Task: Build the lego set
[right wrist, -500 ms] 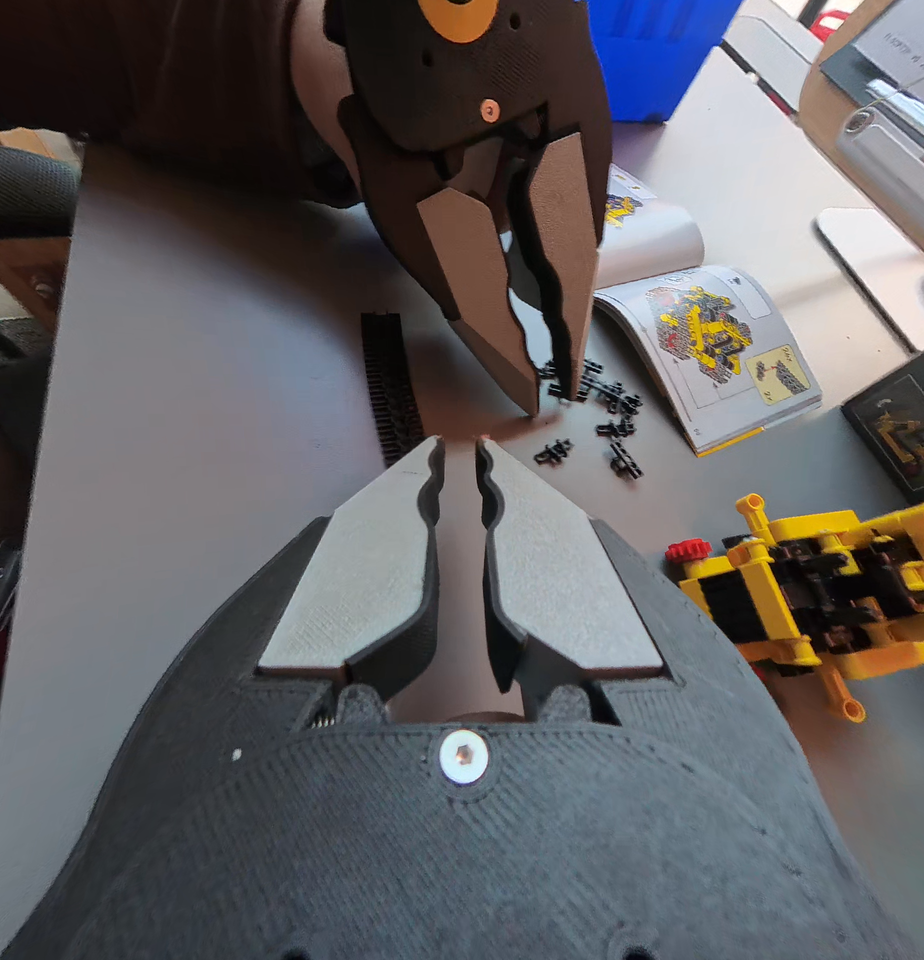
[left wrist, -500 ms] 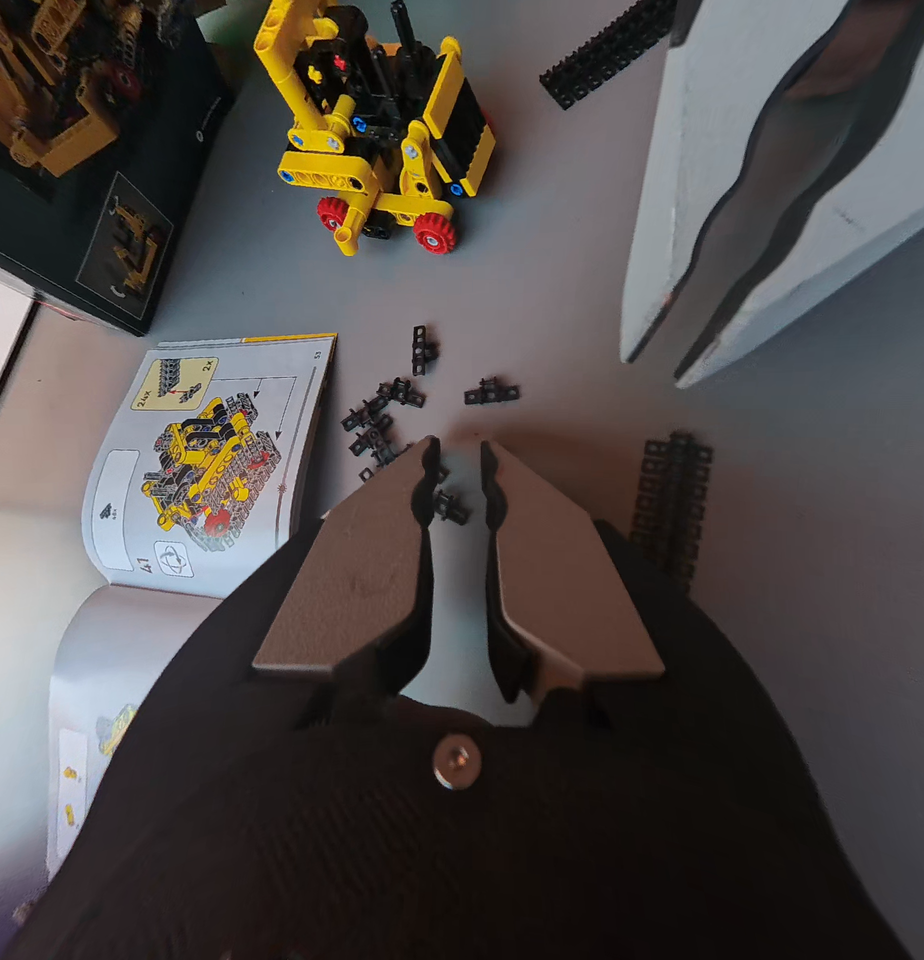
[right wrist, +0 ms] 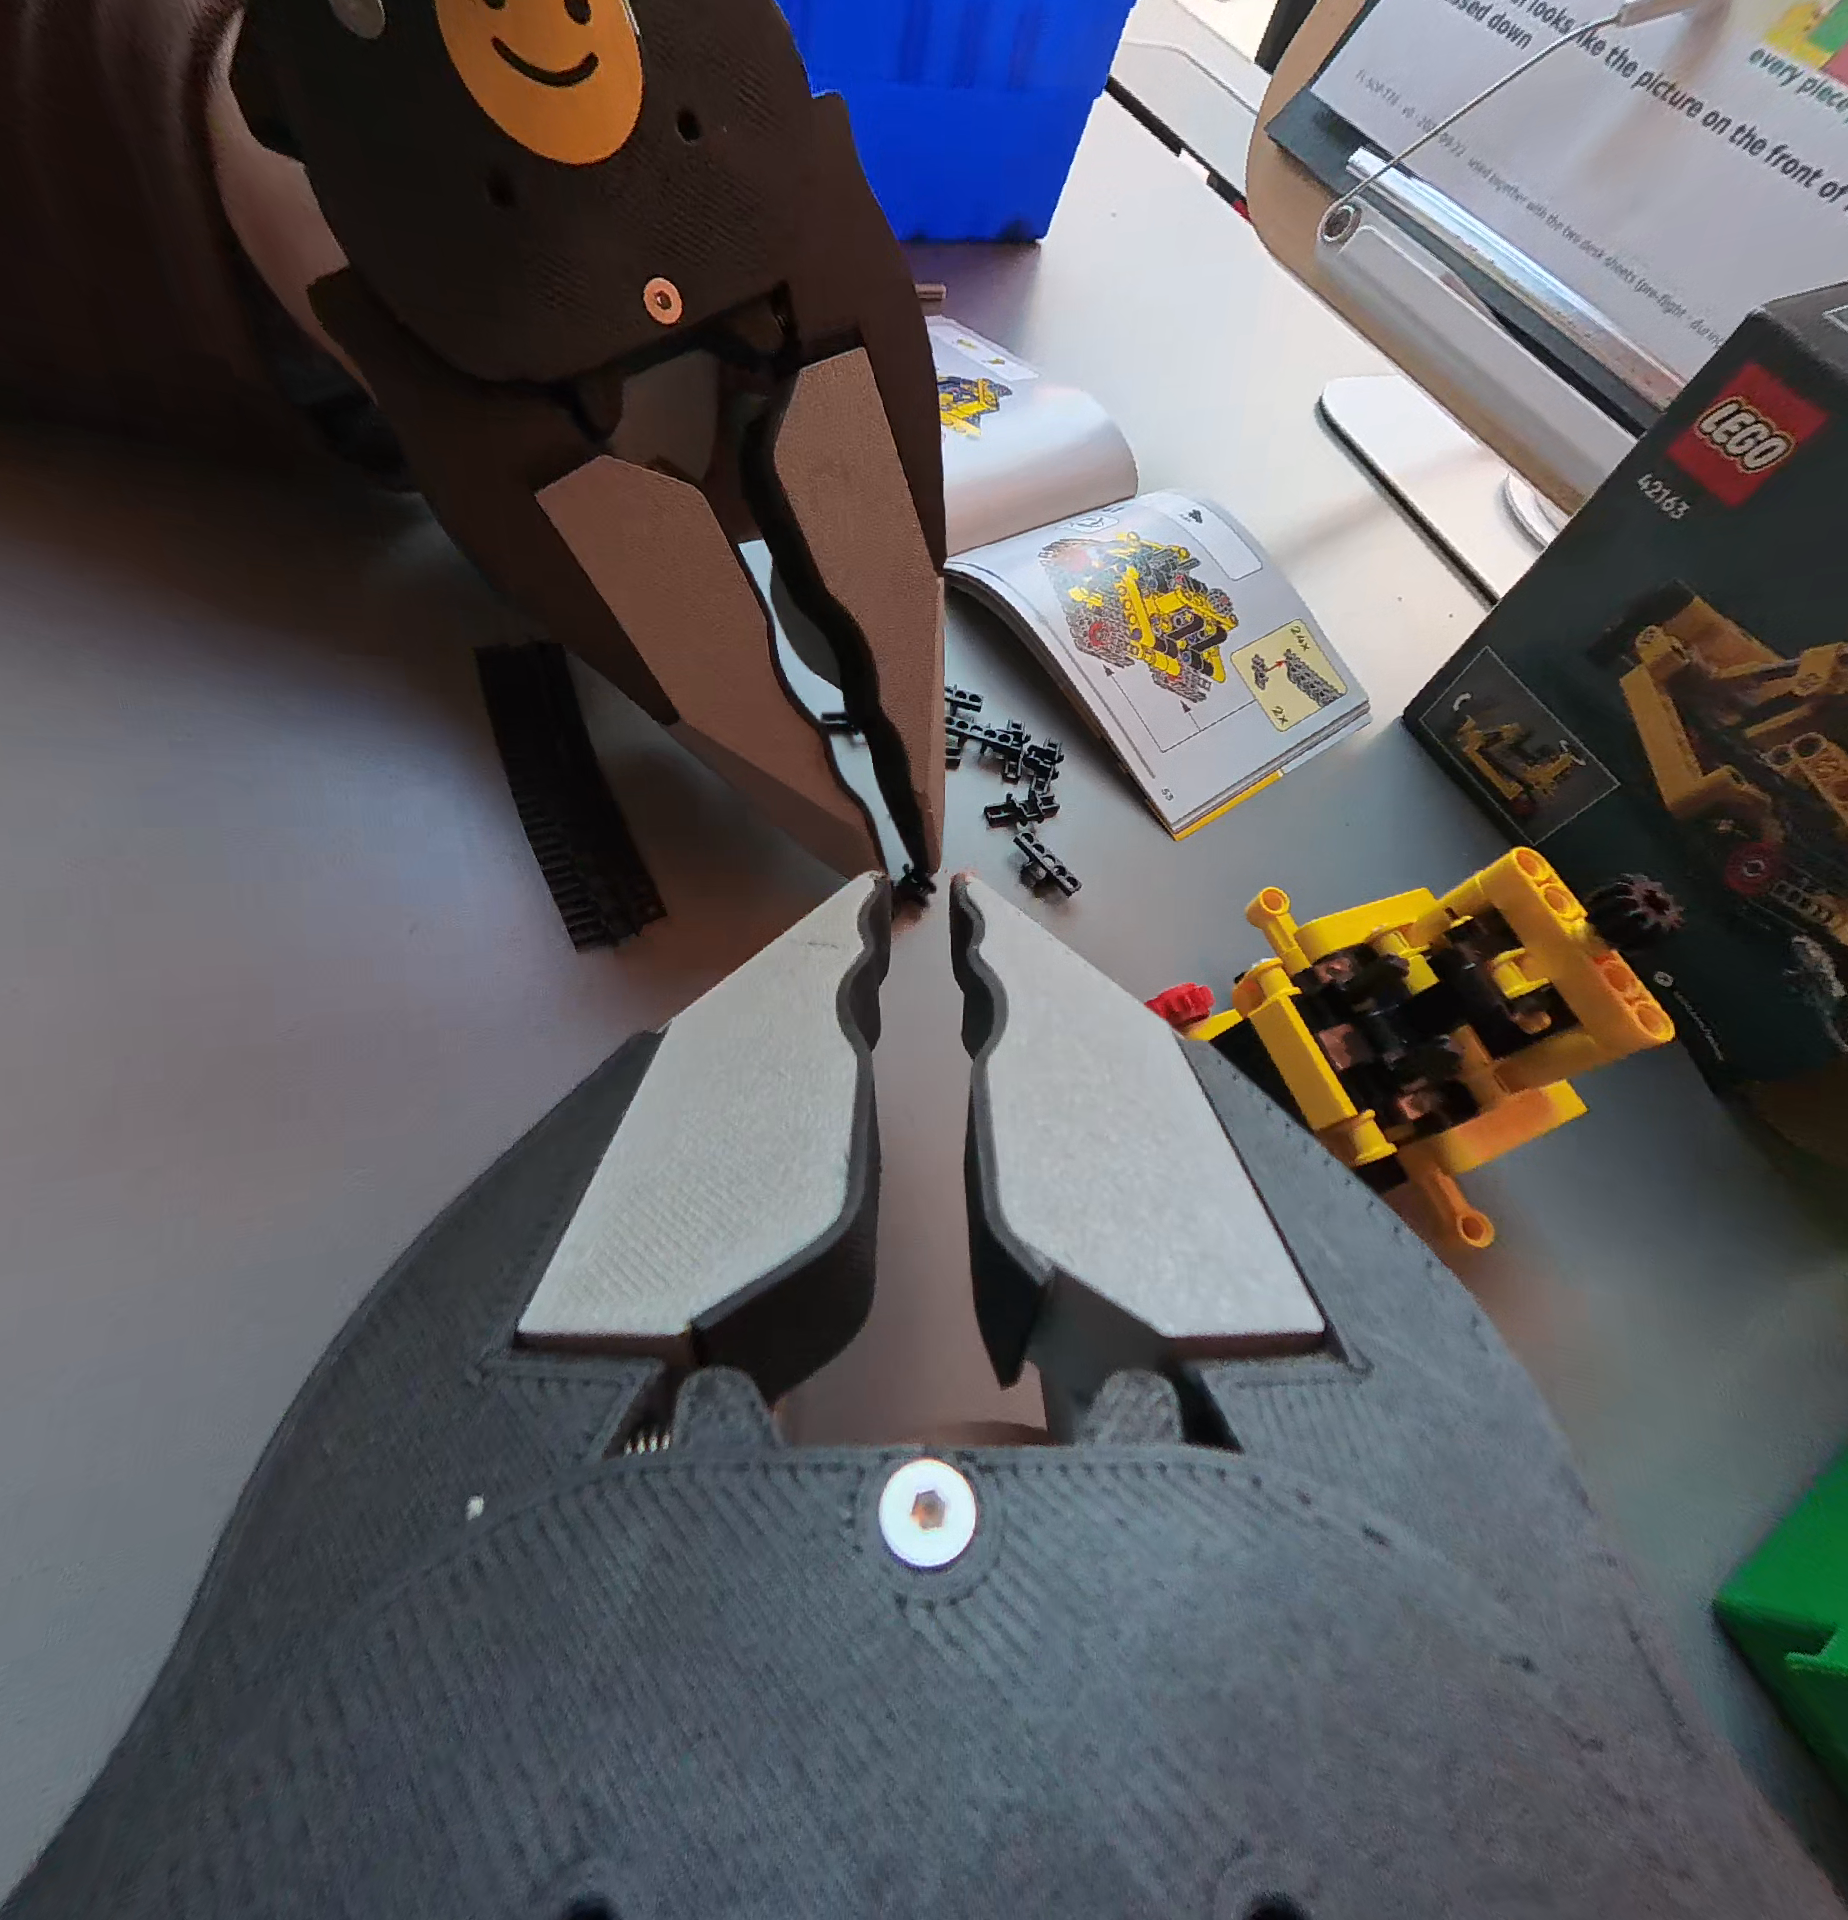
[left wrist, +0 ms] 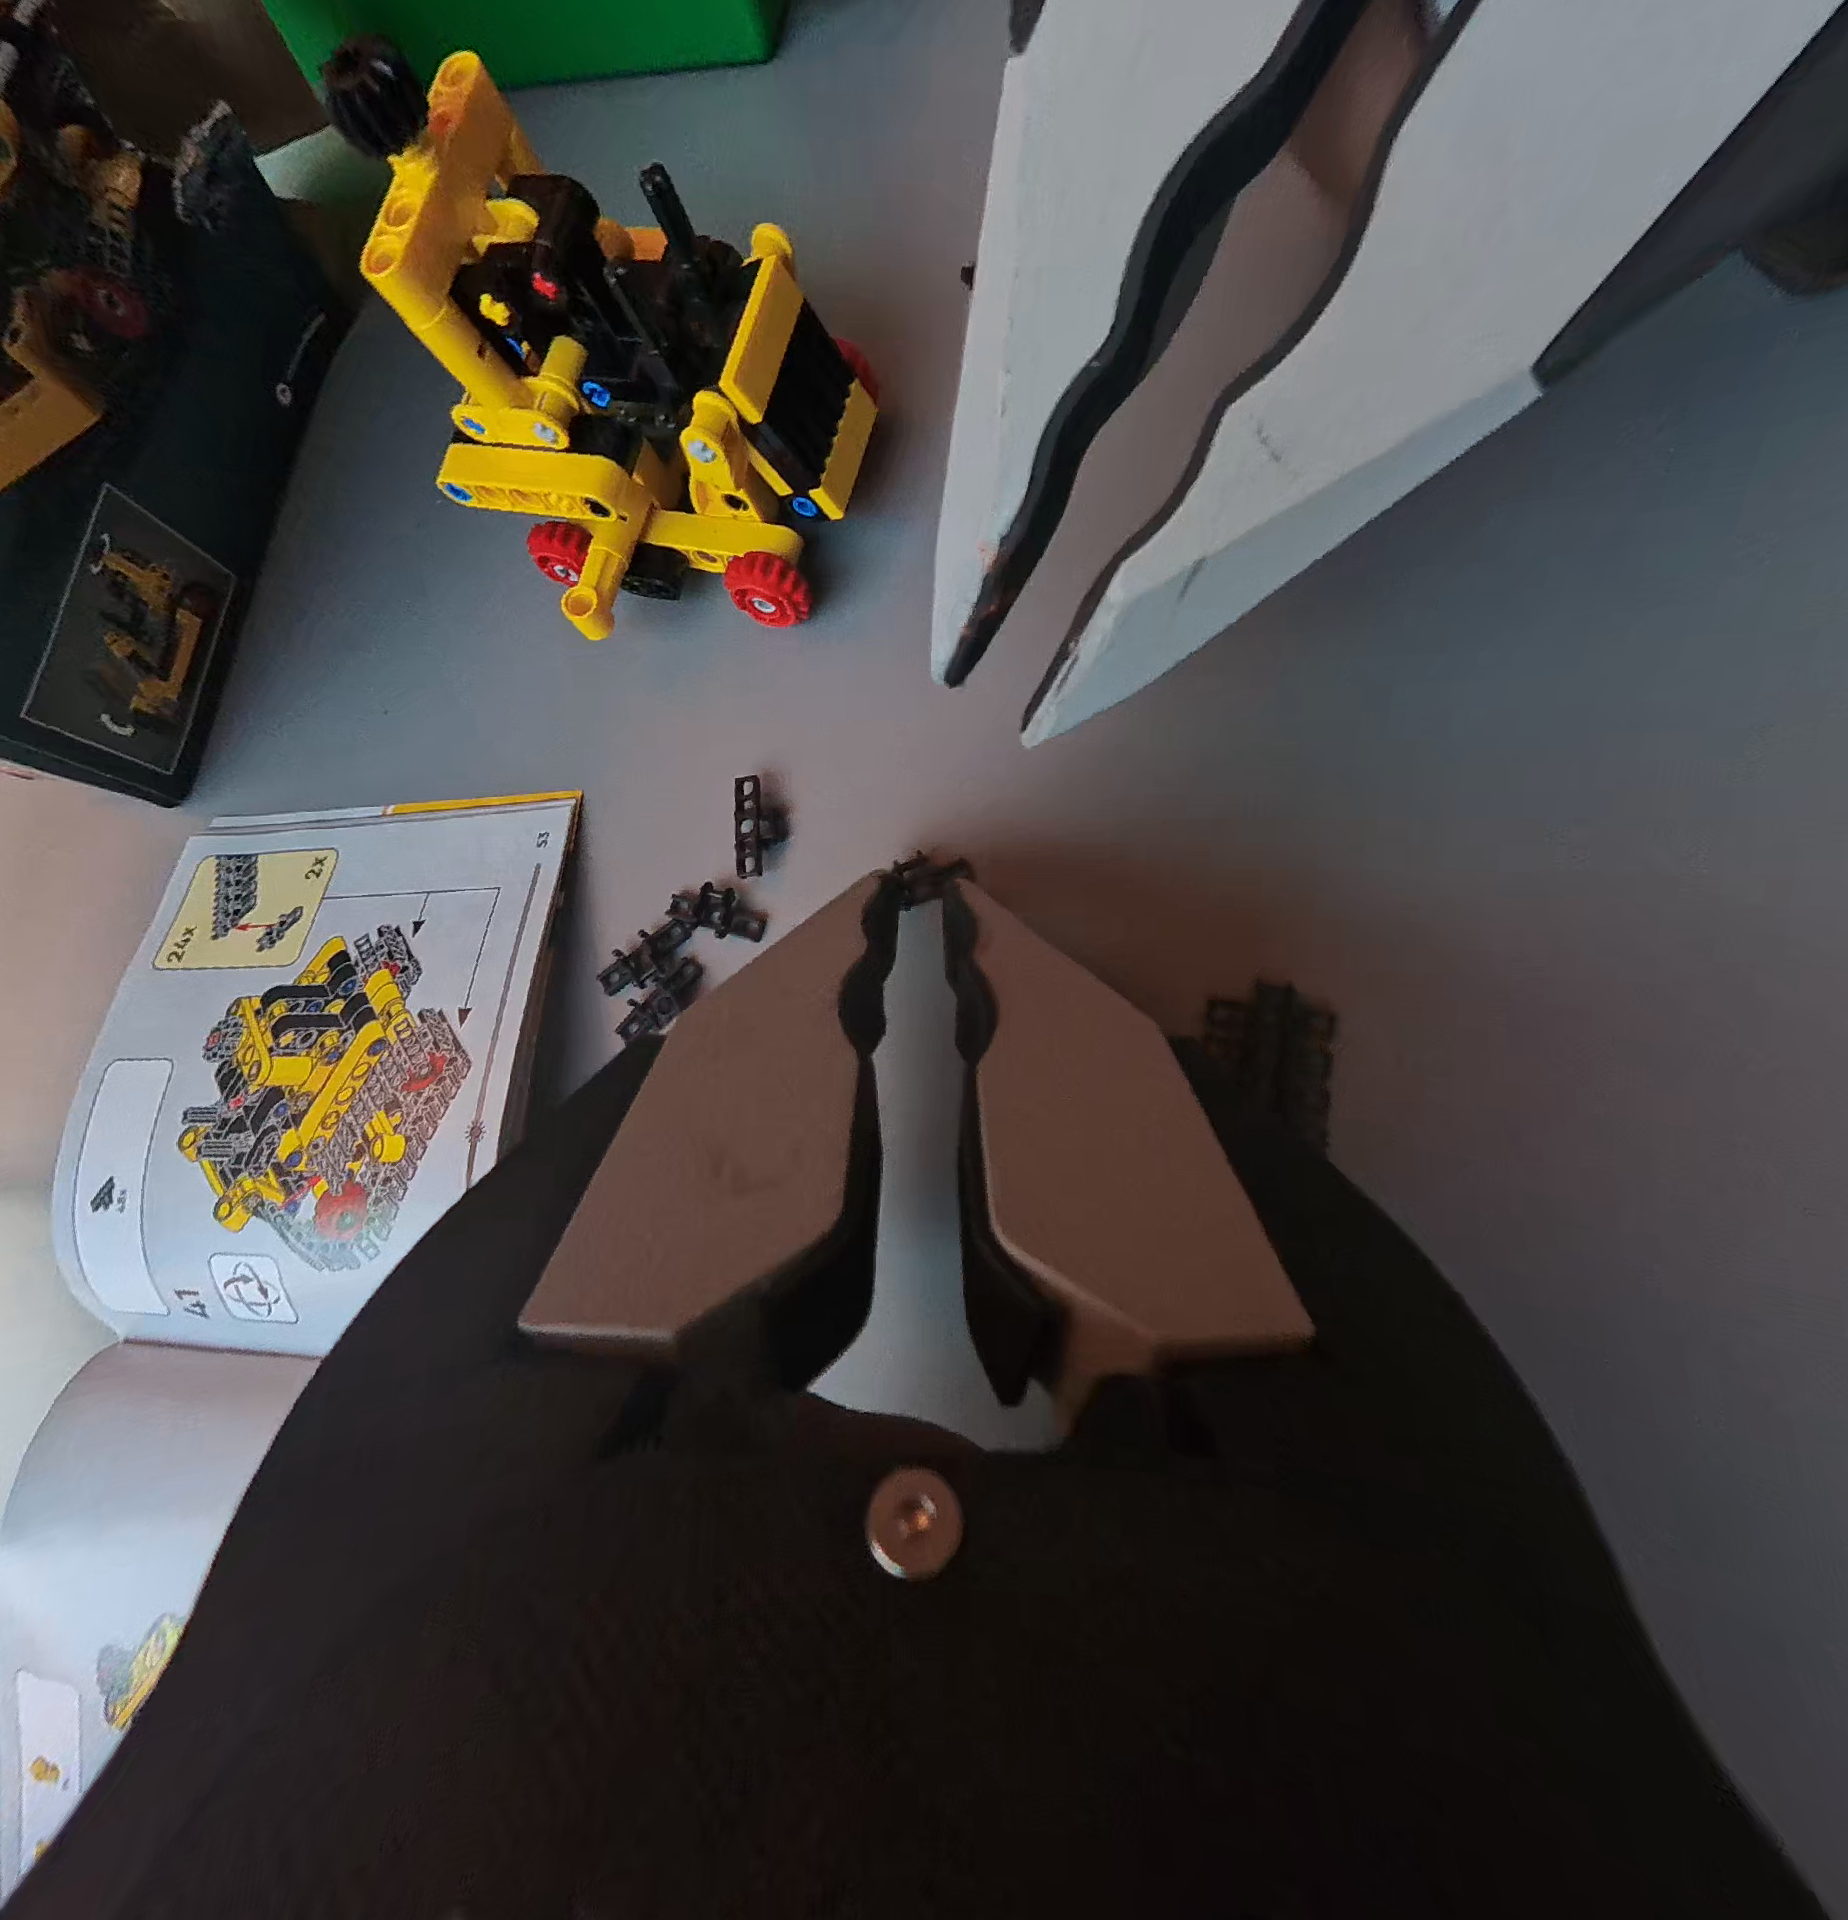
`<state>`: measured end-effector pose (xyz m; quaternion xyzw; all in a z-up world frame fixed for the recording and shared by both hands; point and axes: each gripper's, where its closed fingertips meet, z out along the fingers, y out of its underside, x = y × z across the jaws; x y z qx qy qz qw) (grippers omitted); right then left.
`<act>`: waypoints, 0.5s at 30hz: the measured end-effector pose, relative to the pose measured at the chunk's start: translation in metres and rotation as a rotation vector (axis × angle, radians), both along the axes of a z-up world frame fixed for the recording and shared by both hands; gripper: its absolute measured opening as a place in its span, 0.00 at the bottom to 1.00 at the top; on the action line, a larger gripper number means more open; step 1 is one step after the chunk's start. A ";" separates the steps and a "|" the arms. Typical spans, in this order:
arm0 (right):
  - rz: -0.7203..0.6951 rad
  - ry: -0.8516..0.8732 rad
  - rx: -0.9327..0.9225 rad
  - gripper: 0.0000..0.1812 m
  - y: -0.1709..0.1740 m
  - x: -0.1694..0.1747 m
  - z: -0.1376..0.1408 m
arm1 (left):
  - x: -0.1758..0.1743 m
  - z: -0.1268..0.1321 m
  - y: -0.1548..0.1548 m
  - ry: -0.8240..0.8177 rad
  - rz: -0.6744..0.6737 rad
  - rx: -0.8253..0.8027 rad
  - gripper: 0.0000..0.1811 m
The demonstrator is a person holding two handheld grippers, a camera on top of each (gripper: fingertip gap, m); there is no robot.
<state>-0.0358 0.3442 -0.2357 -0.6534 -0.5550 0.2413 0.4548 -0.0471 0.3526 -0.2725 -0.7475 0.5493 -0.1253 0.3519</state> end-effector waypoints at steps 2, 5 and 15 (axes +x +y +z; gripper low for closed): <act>0.007 -0.007 -0.012 0.04 -0.001 0.001 -0.002 | 0.004 0.000 -0.007 -0.009 -0.032 -0.025 0.03; 0.070 -0.051 -0.060 0.03 -0.009 0.004 -0.011 | 0.015 0.000 -0.026 -0.031 -0.131 -0.058 0.03; 0.248 -0.224 -0.092 0.04 -0.039 0.013 -0.037 | 0.027 0.001 -0.058 -0.024 -0.266 -0.085 0.03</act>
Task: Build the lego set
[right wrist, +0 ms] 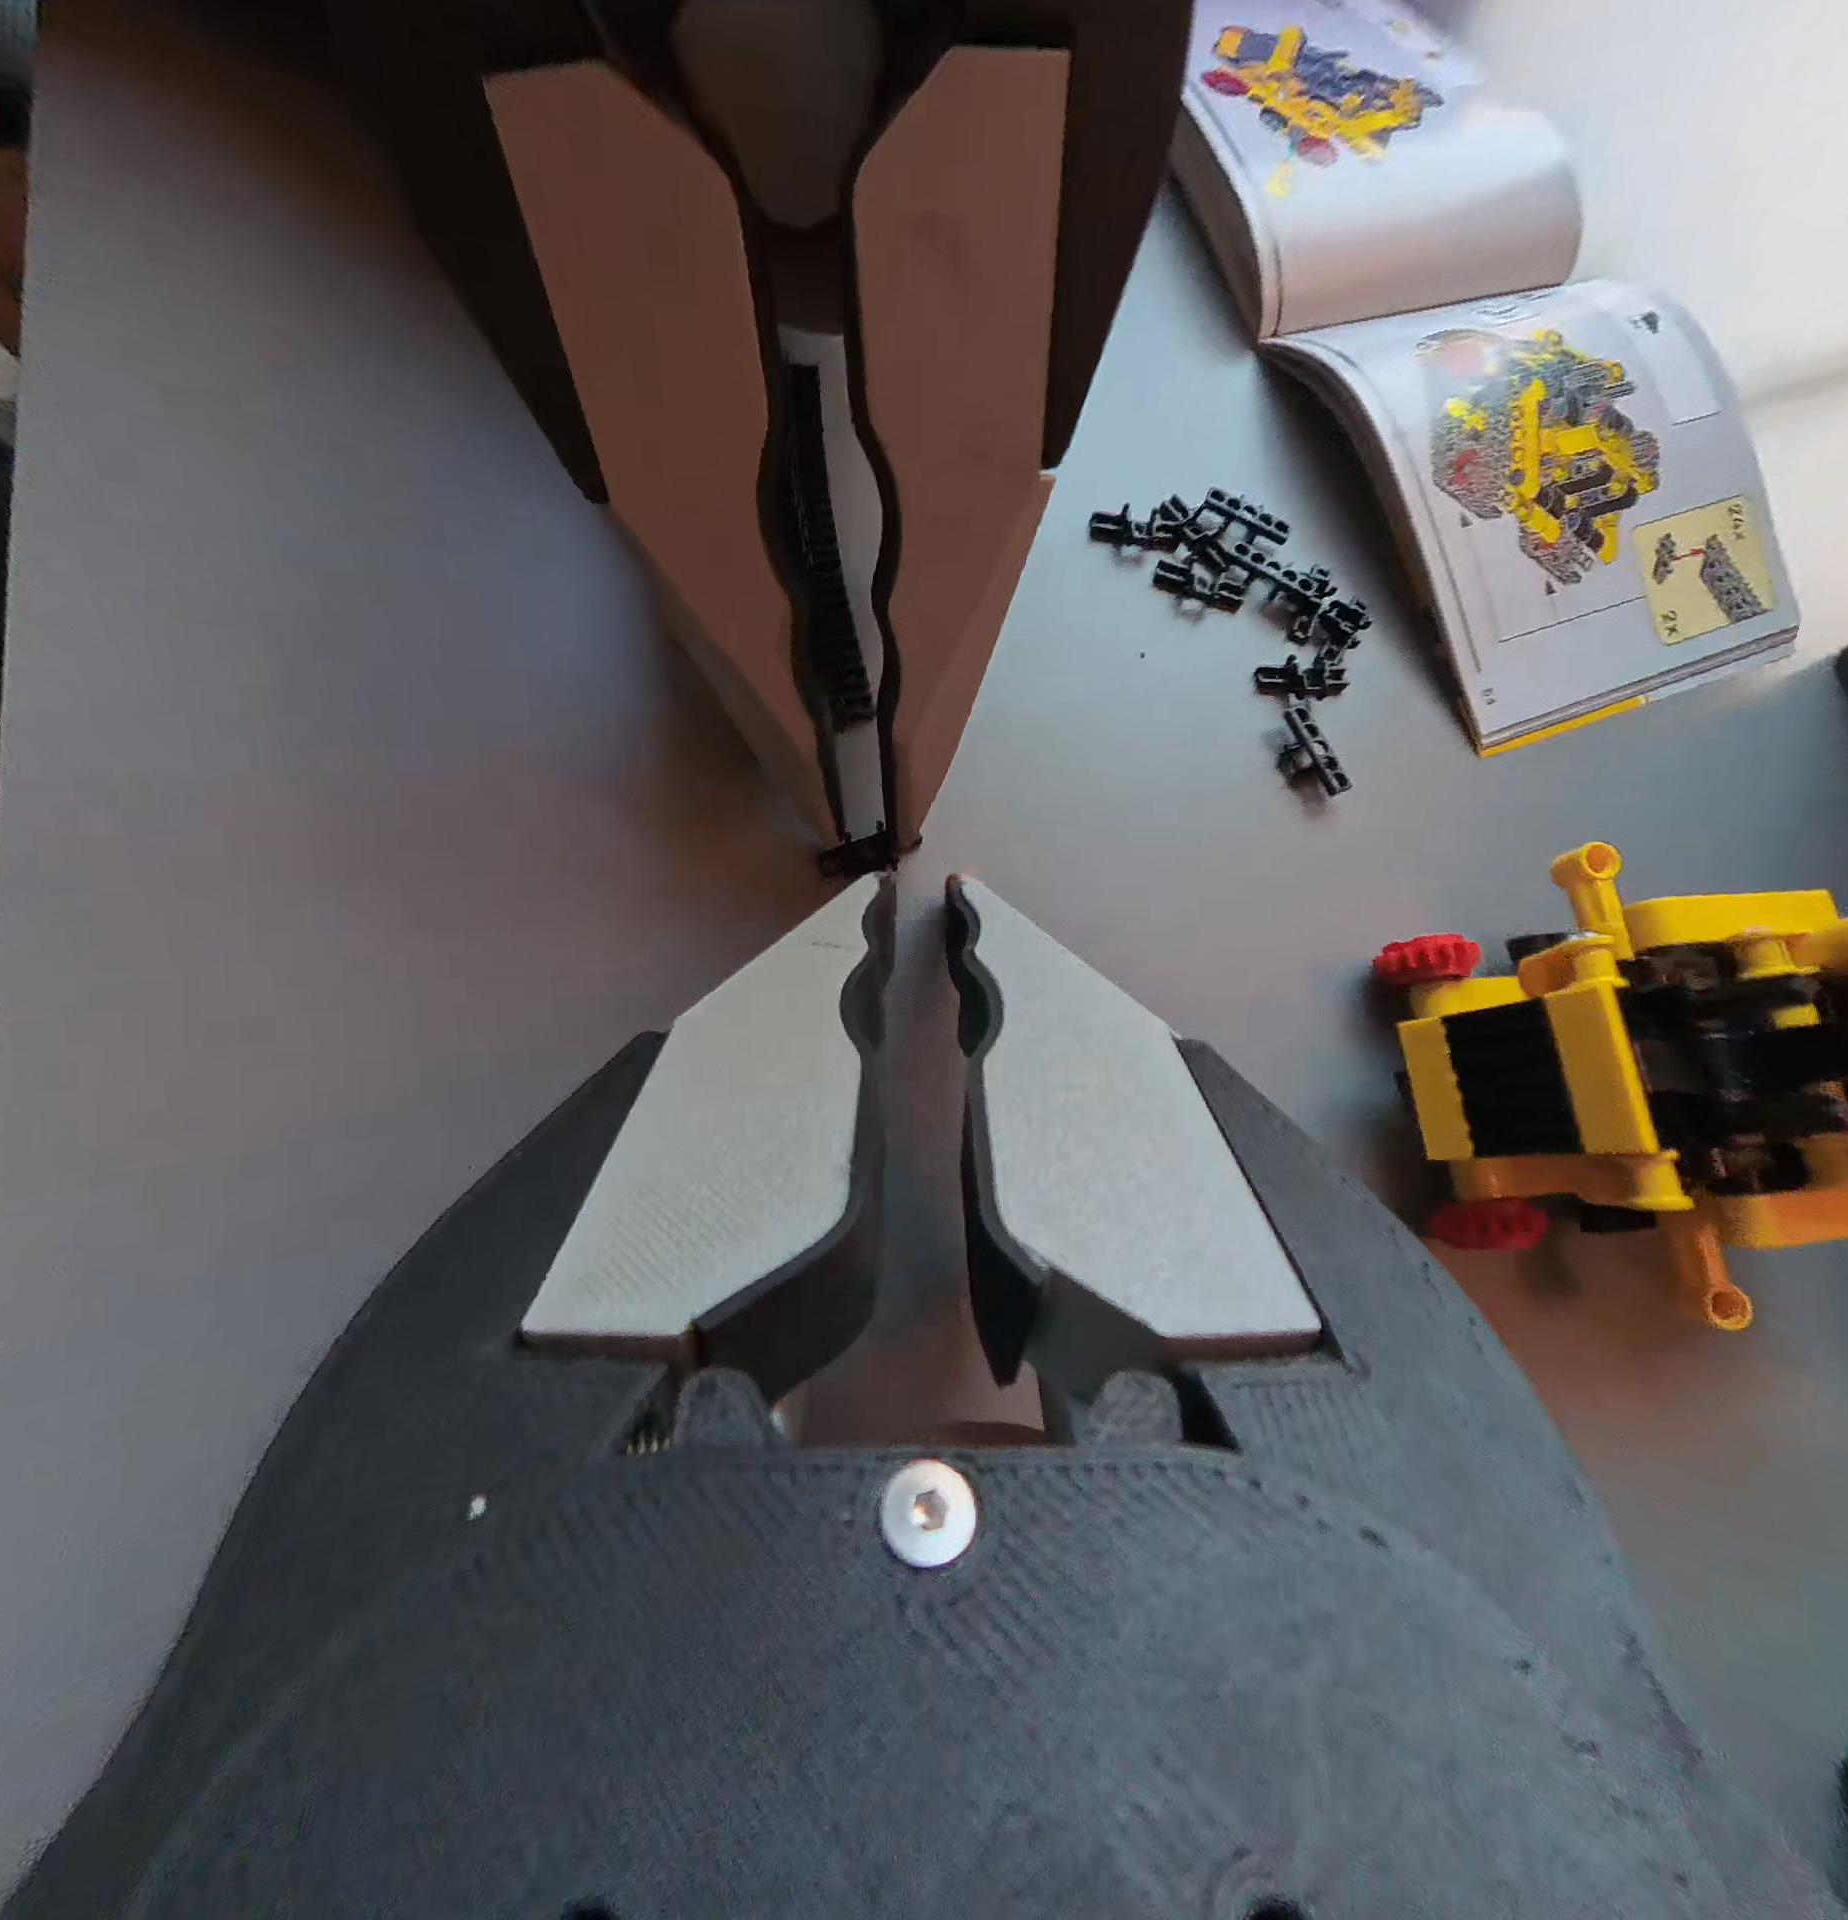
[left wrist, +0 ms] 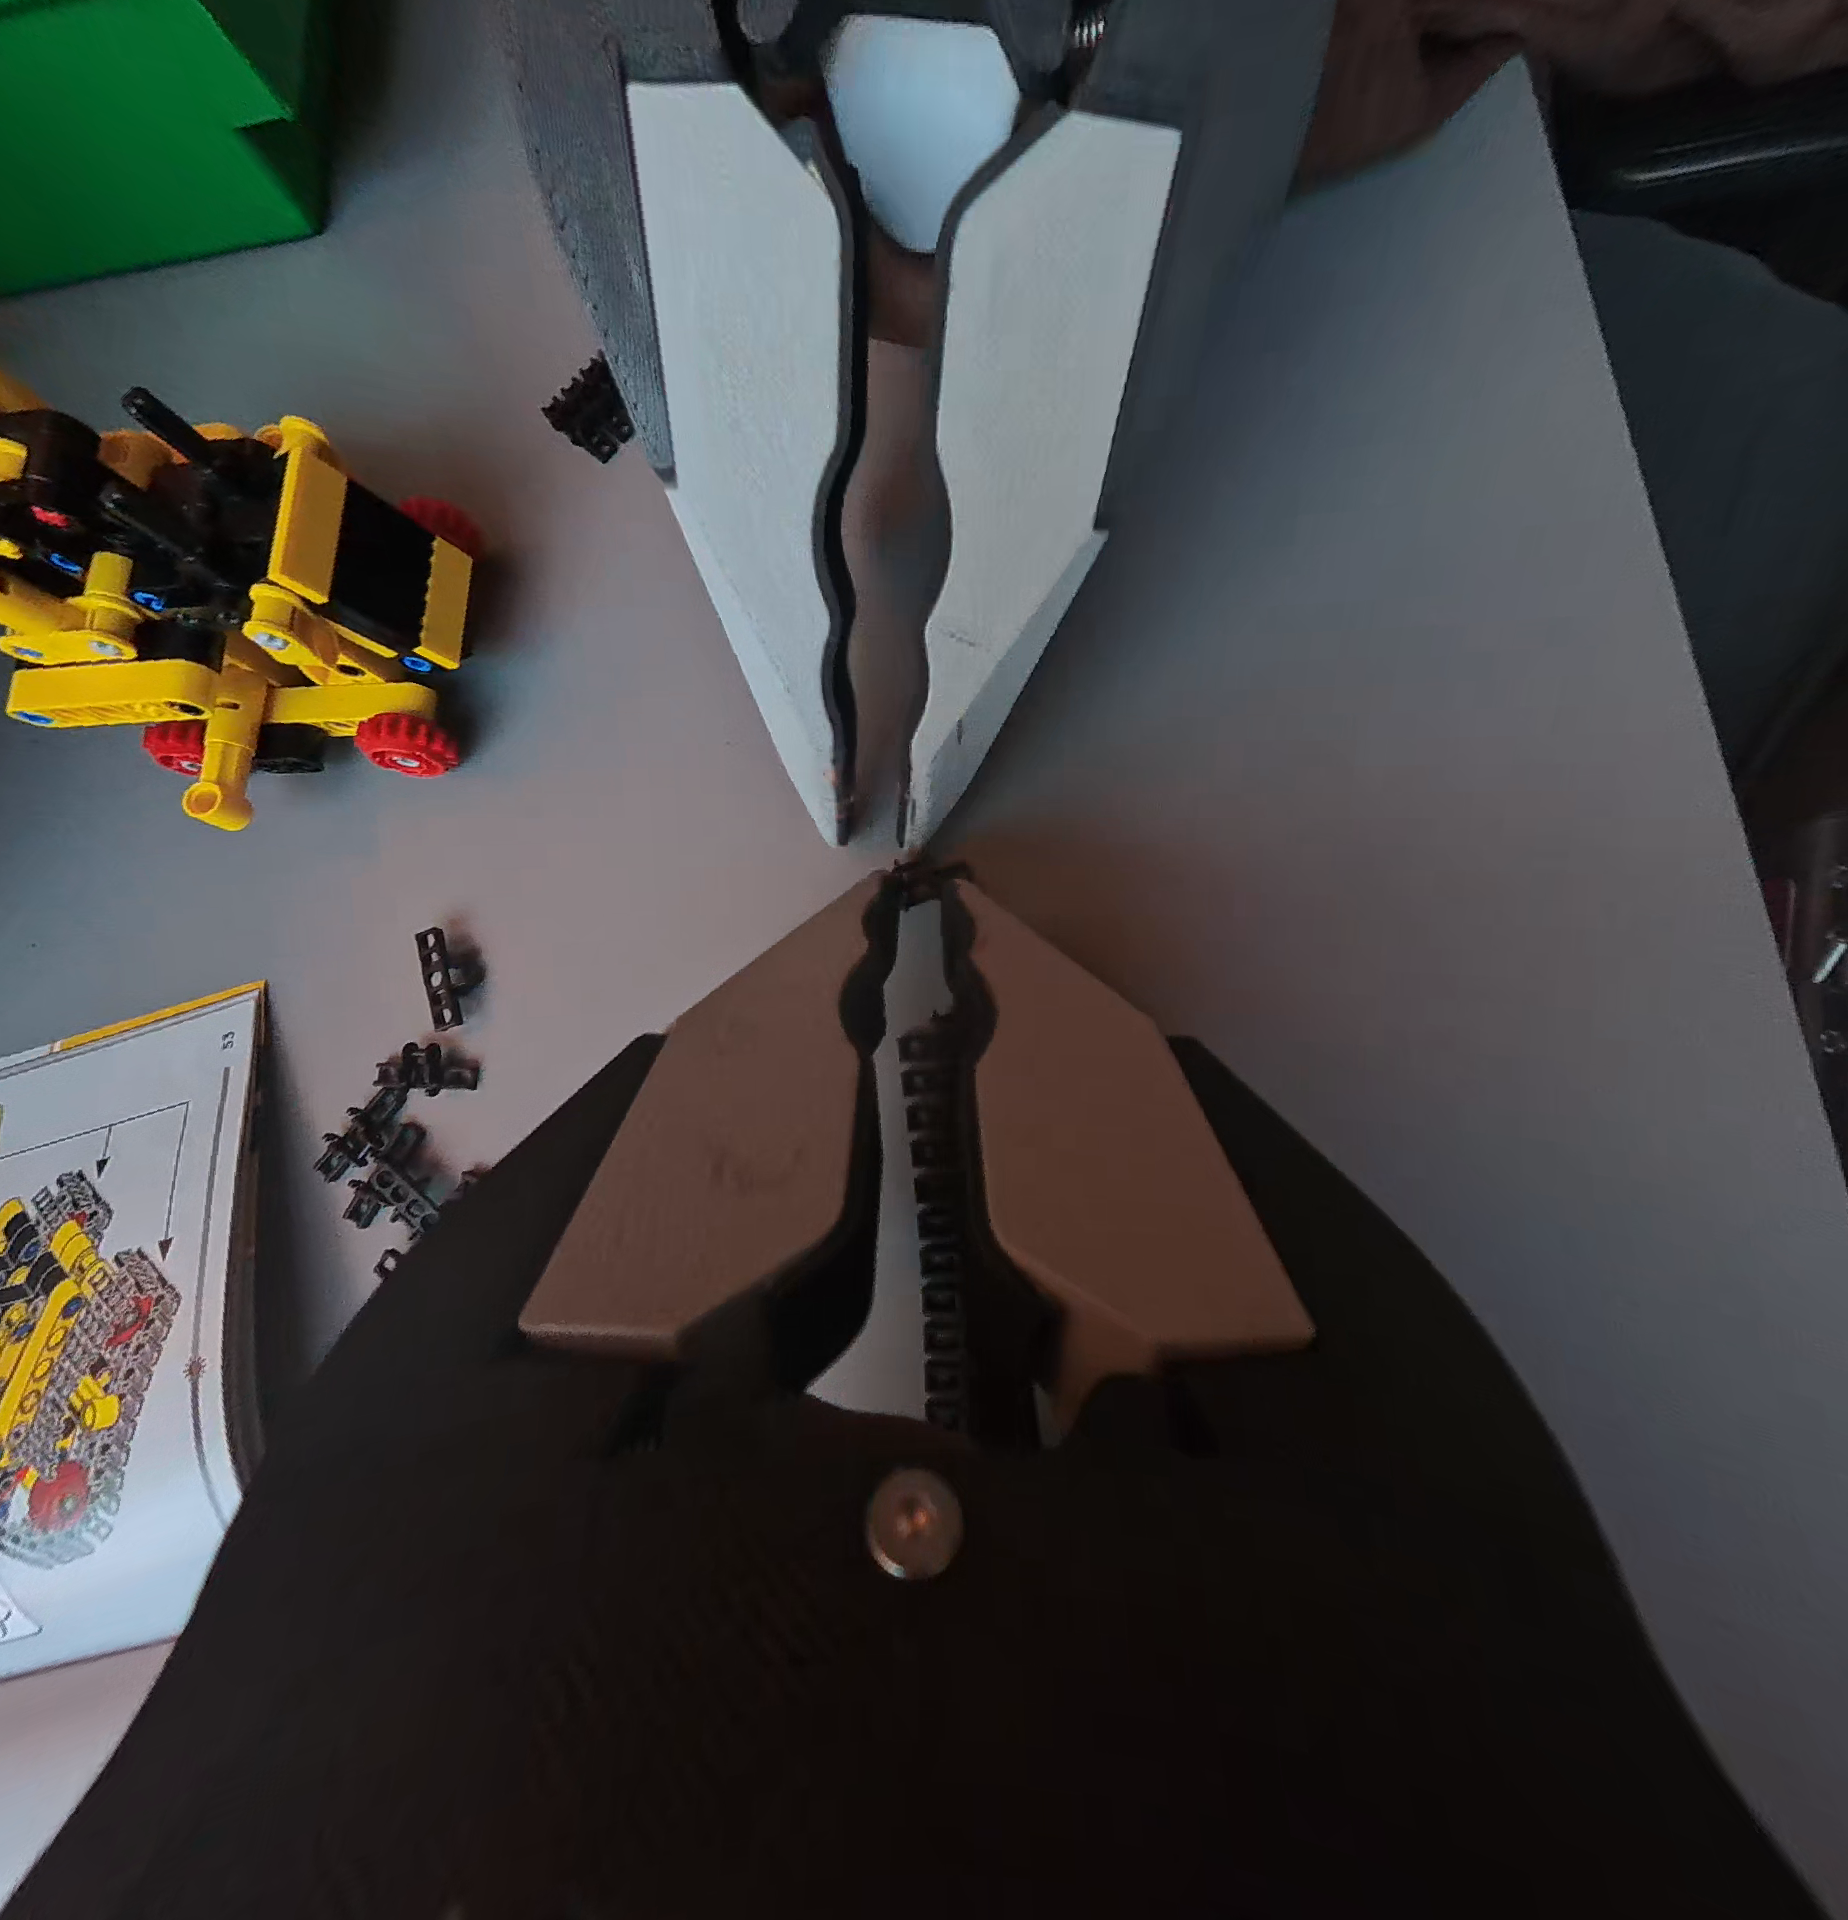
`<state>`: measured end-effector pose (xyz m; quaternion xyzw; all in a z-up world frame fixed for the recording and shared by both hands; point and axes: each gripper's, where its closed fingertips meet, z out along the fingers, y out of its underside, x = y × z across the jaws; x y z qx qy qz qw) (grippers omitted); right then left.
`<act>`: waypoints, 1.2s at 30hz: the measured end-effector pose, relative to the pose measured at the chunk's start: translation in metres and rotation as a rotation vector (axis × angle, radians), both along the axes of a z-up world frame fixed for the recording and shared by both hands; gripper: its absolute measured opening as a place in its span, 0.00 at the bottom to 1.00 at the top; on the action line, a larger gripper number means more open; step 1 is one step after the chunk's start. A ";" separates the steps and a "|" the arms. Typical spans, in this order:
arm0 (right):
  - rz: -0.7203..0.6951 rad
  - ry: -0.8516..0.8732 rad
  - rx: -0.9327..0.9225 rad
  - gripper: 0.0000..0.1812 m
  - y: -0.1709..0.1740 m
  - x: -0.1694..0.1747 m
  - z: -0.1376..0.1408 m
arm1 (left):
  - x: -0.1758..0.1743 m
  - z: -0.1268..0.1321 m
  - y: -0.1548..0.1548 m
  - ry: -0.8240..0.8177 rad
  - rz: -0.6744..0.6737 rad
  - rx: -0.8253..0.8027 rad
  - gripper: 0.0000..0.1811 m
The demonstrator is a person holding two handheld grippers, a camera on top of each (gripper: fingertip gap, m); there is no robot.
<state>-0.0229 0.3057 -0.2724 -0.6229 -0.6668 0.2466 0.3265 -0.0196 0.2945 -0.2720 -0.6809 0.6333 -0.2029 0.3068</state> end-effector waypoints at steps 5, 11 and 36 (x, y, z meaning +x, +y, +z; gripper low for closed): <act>0.029 -0.003 0.036 0.01 -0.004 -0.001 0.000 | 0.000 0.000 -0.002 -0.001 -0.008 -0.005 0.03; 0.053 0.015 0.028 0.04 -0.008 -0.002 0.002 | 0.000 0.000 -0.006 -0.003 -0.036 -0.007 0.03; 0.120 -0.005 0.013 0.02 -0.022 -0.003 -0.001 | -0.006 0.015 -0.005 -0.052 -0.023 -0.030 0.08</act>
